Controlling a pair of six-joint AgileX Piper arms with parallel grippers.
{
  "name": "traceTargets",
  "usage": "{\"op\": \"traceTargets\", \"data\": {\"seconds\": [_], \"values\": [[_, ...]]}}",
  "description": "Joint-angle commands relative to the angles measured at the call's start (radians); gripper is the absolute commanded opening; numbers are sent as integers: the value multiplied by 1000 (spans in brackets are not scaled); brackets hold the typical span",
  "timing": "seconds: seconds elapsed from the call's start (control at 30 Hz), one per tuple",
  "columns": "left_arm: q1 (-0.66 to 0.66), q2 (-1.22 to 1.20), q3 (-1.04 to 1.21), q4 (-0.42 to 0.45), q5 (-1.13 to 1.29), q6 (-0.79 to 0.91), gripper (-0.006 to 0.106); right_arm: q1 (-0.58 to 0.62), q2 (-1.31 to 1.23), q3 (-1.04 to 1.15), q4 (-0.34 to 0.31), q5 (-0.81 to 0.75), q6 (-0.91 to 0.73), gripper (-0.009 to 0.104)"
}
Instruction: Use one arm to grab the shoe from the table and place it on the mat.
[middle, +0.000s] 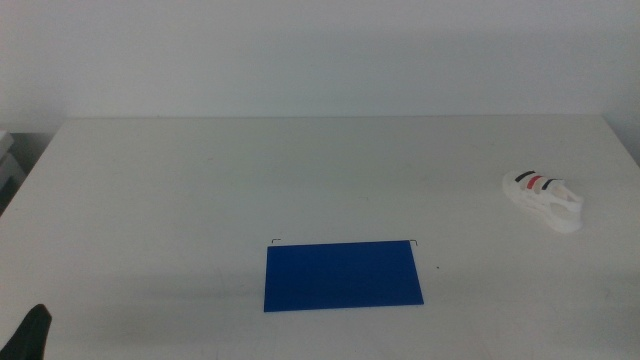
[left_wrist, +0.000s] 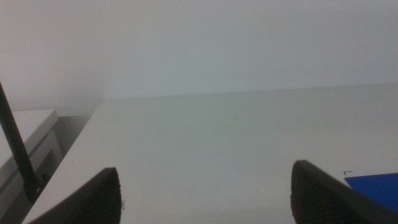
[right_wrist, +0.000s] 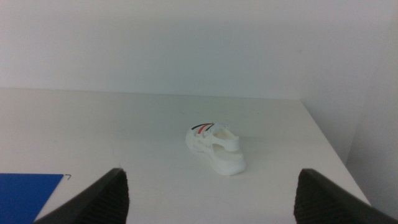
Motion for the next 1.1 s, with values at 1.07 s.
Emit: {"op": "traceTargets", "data": {"seconds": [1.07], "values": [[-4, -13, 7, -10, -81, -5, 94, 0, 1151, -1212, -18, 718, 17, 92]]}}
